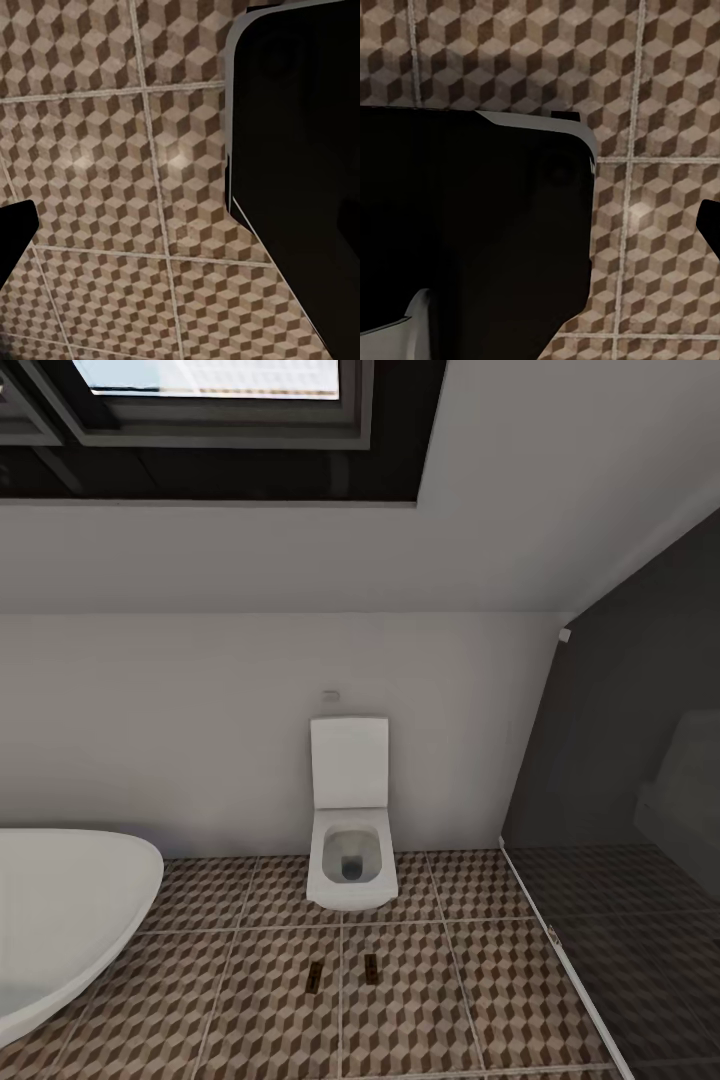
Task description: Take the four mousetraps from the cabinet in the bathroom and place them on the bathroom floor. Make sure all four end up on the same floor surface, and ensure that at least two of them are either under or directly next to the same bathroom sink.
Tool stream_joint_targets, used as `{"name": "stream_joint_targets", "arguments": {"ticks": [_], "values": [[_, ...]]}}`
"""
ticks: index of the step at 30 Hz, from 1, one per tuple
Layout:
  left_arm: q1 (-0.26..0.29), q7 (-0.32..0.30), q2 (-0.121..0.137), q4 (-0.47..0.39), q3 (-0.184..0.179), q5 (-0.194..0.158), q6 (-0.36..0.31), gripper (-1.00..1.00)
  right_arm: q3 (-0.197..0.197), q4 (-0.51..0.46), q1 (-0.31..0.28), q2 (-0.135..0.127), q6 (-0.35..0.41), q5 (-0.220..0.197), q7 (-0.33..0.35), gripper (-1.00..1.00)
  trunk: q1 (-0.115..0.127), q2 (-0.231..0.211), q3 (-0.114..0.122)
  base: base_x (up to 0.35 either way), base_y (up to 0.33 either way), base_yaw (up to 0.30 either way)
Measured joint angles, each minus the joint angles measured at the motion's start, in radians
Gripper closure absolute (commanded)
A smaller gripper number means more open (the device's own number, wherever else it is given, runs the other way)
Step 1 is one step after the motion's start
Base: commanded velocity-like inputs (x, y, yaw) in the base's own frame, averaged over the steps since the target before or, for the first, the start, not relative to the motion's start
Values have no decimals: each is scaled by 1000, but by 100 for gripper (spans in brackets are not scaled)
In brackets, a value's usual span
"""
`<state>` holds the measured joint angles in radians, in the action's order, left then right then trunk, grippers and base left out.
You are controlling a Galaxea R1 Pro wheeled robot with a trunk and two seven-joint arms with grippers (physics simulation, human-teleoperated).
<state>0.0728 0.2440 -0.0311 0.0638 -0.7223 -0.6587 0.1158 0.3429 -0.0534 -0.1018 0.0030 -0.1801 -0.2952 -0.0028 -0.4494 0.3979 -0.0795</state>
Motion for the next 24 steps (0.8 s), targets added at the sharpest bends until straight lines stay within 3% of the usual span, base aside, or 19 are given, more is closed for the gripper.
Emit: {"name": "stream_joint_targets", "arguments": {"ticks": [24], "values": [[0,0,0,0,0,0,0,-100,0,0,0,0,-1,0,0,-100,0,0,0,0,0,0]]}}
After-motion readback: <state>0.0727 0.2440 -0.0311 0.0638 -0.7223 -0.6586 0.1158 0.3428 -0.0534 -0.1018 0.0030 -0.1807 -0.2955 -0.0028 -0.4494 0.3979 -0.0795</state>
